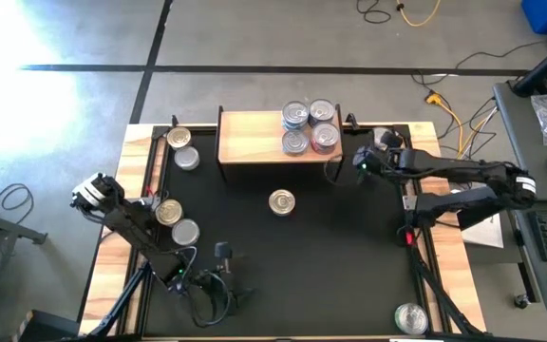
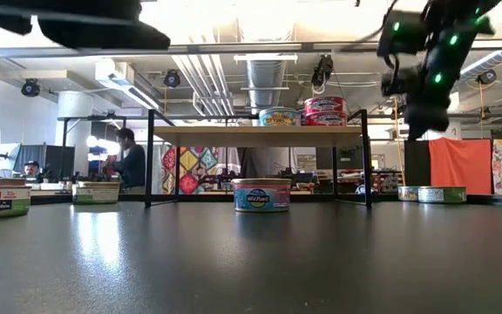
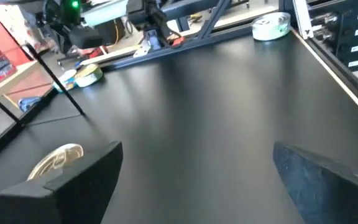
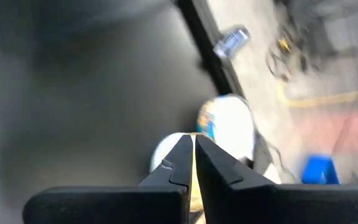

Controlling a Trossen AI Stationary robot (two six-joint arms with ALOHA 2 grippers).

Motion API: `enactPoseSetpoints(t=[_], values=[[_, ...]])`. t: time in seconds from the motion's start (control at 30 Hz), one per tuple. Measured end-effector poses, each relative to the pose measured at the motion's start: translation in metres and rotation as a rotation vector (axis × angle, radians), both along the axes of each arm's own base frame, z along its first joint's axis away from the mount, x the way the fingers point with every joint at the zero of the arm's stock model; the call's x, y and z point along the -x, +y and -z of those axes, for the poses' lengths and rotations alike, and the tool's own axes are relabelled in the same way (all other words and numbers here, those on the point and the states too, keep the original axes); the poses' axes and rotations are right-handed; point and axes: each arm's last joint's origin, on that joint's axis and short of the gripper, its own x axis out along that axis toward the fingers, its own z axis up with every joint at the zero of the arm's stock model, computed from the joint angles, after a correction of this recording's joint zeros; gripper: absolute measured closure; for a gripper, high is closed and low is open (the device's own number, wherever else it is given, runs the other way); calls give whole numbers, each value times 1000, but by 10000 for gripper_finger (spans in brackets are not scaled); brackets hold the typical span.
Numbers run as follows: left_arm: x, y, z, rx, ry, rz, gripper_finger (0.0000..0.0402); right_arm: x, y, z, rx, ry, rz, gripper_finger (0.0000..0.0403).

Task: Stack canned seafood by type on shelf
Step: Stack the yellow blue tuna can on top of the other yellow tuna can on the shelf

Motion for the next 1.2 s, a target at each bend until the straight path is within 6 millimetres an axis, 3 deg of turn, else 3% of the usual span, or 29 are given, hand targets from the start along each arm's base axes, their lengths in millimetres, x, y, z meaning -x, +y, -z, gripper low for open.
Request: enactPoseSetpoints(t=[0.1, 0.23, 0.5, 0.77, 0.93, 1.07, 1.2], values=[[2, 3, 5, 7, 9, -8, 3, 6, -15, 10, -7, -2, 37, 390], [2, 4, 6, 16, 11, -13, 3, 12, -32, 19, -65, -176, 35, 390], [2, 4, 6, 35, 7, -17, 3, 38, -63, 25, -47, -453, 423, 390], [2, 4, 6, 51, 4, -21, 3, 32, -74, 14, 11, -873, 684, 390], [2, 4, 6, 52, 5, -20, 3, 26, -79, 13, -85, -1224, 928, 390], [2, 4, 6, 45, 6, -18, 3, 21, -84, 12, -93, -1354, 973, 390], [2, 5, 6, 16, 12, -12, 3, 24, -88, 27, -3, -1480, 1303, 390]])
